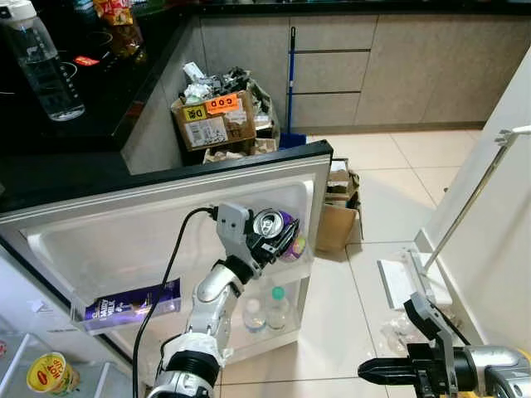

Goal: Restocking fridge

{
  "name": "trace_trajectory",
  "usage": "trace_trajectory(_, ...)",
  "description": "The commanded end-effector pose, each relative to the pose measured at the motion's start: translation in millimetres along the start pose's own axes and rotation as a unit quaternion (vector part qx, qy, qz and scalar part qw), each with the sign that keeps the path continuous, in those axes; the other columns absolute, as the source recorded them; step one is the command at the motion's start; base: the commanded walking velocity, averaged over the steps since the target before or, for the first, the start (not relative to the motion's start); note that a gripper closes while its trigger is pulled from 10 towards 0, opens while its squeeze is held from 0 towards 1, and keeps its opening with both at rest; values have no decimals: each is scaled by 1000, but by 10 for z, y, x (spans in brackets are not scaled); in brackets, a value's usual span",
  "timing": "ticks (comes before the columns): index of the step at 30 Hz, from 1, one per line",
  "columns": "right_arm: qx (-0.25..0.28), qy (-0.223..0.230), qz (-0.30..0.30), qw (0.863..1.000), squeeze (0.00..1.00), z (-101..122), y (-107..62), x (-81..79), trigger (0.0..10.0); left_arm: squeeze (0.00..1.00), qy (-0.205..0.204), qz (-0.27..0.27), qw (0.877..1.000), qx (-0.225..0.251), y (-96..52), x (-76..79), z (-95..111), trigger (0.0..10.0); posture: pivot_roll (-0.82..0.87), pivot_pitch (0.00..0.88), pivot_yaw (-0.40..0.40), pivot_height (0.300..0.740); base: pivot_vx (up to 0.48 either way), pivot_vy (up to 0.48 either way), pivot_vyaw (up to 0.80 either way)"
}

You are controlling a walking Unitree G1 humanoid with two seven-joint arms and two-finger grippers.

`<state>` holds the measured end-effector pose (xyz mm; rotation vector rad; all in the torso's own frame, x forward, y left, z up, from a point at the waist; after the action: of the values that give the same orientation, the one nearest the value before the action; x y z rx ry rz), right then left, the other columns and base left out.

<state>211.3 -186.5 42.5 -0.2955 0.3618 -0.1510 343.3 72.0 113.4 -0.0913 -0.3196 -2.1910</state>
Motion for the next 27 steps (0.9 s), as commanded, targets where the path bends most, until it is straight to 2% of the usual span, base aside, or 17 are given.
trace_trajectory(1, -1, -11, 0, 1000, 0, 25, -11, -8, 10000, 0, 45, 10, 999, -14, 45, 33, -52, 10000, -133, 46, -4, 740, 0, 0, 0)
trace_trajectory(2, -1, -11, 0, 1000, 0, 25, -11, -8, 10000, 0, 45, 10, 999, -14, 45, 33, -52, 10000, -133, 46, -4, 740, 0, 0, 0)
trace_trajectory(4, 0, -12, -1, 1000, 0, 28, -6, -10, 10000, 0, 75, 22, 997, -14, 67, 24, -53, 10000, -134, 47, -2, 740, 0, 0, 0)
trace_trajectory(7, 0, -12, -1, 1000, 0, 29, -4, -10, 10000, 0, 82, 24, 996, -13, 87, 39, -52, 10000, -134, 47, -2, 740, 0, 0, 0)
trace_trajectory(14, 0, -14, 0, 1000, 0, 31, -3, -28, 10000, 0, 136, 12, 990, -23, 156, 172, -135, 10000, -148, 53, 3, 740, 0, 0, 0)
trace_trajectory(20, 0, -14, -1, 1000, 0, 33, -13, -30, 10000, 0, 167, 23, 985, -36, 162, 158, -194, 10000, -151, 53, 3, 740, 0, 0, 0)
trace_trajectory(22, 0, -15, -1, 1000, 0, 36, -17, -34, 10000, 0, 200, 33, 977, -58, 147, 117, -258, 10000, -153, 59, 0, 740, 0, 0, 0)
trace_trajectory(27, 1, -15, 0, 1000, 0, 41, -14, -41, 10000, 0, 214, 45, 973, -75, 108, 66, -319, 10000, -154, 64, 1, 740, 0, 0, 0)
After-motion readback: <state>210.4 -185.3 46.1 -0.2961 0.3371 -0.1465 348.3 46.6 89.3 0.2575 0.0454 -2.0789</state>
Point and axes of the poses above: a point about 5 cm out from each wrist's last joint towards the gripper, its own y axis pointing out of the wrist towards the gripper, its own z axis along the axis of the wrist's last joint, x = y × z, the point moved 3 cm from there along y, pointing out of the wrist towards the gripper, and after that the axes turned 7 degrees about -y, right-handed, at the moved point
